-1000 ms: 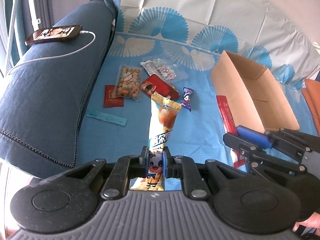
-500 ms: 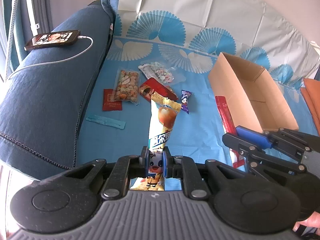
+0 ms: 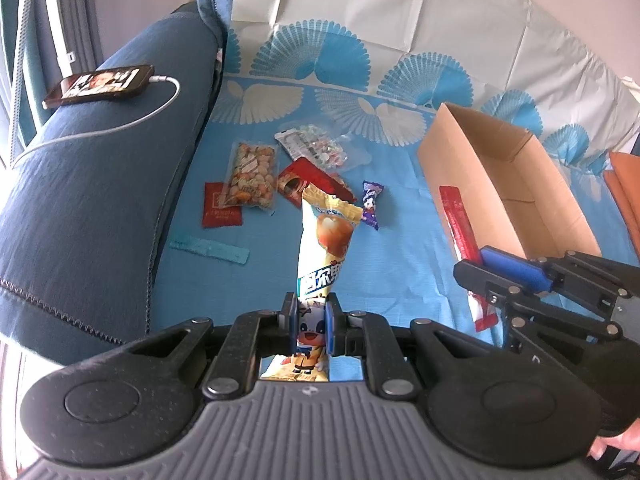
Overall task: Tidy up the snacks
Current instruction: 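Lift both held snacks and carry them over the open cardboard box, then open the left tool over the box while the right tool releases the red stick, then move both tools back toward the remaining snacks on the sofa, then grasp the nut bag with the left tool while the right tool grasps the purple bar, then lift the nut bag and purple bar and carry them over the box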
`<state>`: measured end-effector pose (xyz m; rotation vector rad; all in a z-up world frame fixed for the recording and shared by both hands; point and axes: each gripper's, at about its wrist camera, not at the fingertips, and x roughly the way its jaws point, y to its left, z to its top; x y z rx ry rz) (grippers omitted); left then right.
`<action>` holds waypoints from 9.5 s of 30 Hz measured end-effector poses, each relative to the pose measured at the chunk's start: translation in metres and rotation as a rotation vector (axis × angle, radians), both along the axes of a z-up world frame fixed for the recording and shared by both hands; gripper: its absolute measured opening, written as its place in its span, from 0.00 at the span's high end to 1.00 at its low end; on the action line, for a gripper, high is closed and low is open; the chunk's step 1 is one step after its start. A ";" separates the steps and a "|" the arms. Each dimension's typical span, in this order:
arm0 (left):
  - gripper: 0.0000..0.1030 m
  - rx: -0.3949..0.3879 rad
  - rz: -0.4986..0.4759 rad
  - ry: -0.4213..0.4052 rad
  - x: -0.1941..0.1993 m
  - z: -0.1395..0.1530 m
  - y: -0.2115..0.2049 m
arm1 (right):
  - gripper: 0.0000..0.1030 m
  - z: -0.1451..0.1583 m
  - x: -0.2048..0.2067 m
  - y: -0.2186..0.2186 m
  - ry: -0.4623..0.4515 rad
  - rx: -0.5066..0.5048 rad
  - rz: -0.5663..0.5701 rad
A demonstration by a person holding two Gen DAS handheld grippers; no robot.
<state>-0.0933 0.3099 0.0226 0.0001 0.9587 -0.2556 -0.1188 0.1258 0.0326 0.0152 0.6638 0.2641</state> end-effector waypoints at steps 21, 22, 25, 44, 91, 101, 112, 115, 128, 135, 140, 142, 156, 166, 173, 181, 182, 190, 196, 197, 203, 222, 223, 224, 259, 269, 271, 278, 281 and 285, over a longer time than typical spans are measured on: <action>0.86 -0.006 -0.221 -0.083 0.065 0.007 -0.151 | 0.80 -0.011 0.018 -0.134 -0.010 -0.016 -0.307; 0.86 -0.007 -0.236 -0.083 0.066 0.005 -0.160 | 0.80 -0.013 0.019 -0.144 -0.010 -0.015 -0.329; 0.86 -0.005 -0.285 -0.084 0.069 0.002 -0.191 | 0.80 -0.015 0.019 -0.171 -0.013 -0.019 -0.388; 0.86 0.149 -0.489 -0.042 0.092 -0.073 -0.352 | 0.79 -0.058 0.009 -0.289 0.023 0.019 -0.637; 0.00 0.003 -0.203 -0.557 0.085 0.045 -0.147 | 0.17 0.014 0.019 -0.185 -0.062 -0.080 -0.594; 0.00 0.222 -0.216 -0.765 0.121 0.054 -0.050 | 0.17 0.020 0.055 -0.113 -0.054 -0.155 -0.450; 0.00 0.521 -0.123 -0.725 0.219 0.007 0.029 | 0.17 0.025 0.092 -0.058 -0.049 -0.246 -0.318; 0.00 0.560 -0.146 -0.713 0.238 -0.010 0.038 | 0.17 0.025 0.101 -0.051 -0.044 -0.260 -0.301; 0.00 0.556 -0.166 -0.580 0.285 -0.052 0.053 | 0.17 0.011 0.127 -0.035 -0.010 -0.290 -0.248; 0.00 0.582 -0.143 -0.578 0.303 -0.059 0.054 | 0.17 0.006 0.134 -0.040 0.002 -0.288 -0.259; 0.00 0.555 -0.105 -0.616 0.295 -0.043 0.057 | 0.17 0.003 0.134 -0.041 0.007 -0.284 -0.262; 0.00 0.529 -0.084 -0.635 0.284 -0.031 0.056 | 0.17 0.004 0.134 -0.041 0.000 -0.281 -0.264; 0.00 0.202 -0.052 -0.467 0.133 0.007 0.018 | 0.14 0.025 0.083 -0.053 -0.066 -0.132 -0.290; 0.00 0.153 0.080 -0.126 0.080 -0.050 0.022 | 0.11 -0.003 0.057 -0.051 -0.003 -0.021 -0.232; 0.00 0.111 0.138 -0.020 0.120 -0.066 0.030 | 0.11 -0.038 0.086 -0.054 0.088 0.047 -0.223; 0.00 0.145 0.106 0.045 0.216 -0.093 0.008 | 0.11 -0.083 0.150 -0.047 0.212 0.085 -0.224; 0.00 0.156 0.107 0.043 0.227 -0.096 0.004 | 0.11 -0.091 0.159 -0.046 0.232 0.099 -0.230; 0.00 0.199 0.081 0.152 0.296 -0.147 -0.010 | 0.11 -0.155 0.231 -0.055 0.405 0.178 -0.337; 0.00 0.220 0.079 0.203 0.319 -0.179 -0.009 | 0.11 -0.187 0.263 -0.052 0.448 0.124 -0.348; 0.00 0.222 0.075 0.211 0.322 -0.185 -0.008 | 0.11 -0.192 0.266 -0.051 0.452 0.120 -0.349; 0.00 0.196 0.088 0.235 0.334 -0.199 0.002 | 0.05 -0.203 0.268 -0.043 0.385 0.018 -0.314; 0.34 0.269 0.056 0.182 0.328 -0.181 -0.015 | 0.83 -0.191 0.258 -0.035 0.296 0.010 -0.247; 0.36 0.275 0.048 0.173 0.323 -0.178 -0.017 | 0.83 -0.190 0.257 -0.036 0.296 0.024 -0.252; 0.36 0.280 0.043 0.167 0.319 -0.175 -0.019 | 0.83 -0.187 0.255 -0.038 0.294 0.032 -0.260; 0.37 0.040 -0.048 0.082 -0.022 -0.032 -0.005 | 0.83 -0.027 -0.039 -0.039 0.072 0.079 -0.157; 0.37 0.046 -0.073 0.010 -0.045 -0.010 -0.020 | 0.83 -0.015 -0.066 -0.046 0.011 0.105 -0.162; 0.37 0.049 -0.081 0.004 -0.049 -0.008 -0.023 | 0.83 -0.015 -0.070 -0.049 0.009 0.112 -0.162; 0.37 0.059 -0.084 -0.002 -0.052 -0.007 -0.027 | 0.83 -0.016 -0.074 -0.051 0.010 0.122 -0.157; 0.37 0.060 -0.086 -0.003 -0.051 -0.007 -0.026 | 0.83 -0.016 -0.073 -0.051 0.011 0.122 -0.157; 0.37 0.058 -0.083 -0.004 -0.052 -0.007 -0.027 | 0.83 -0.016 -0.072 -0.050 0.012 0.120 -0.156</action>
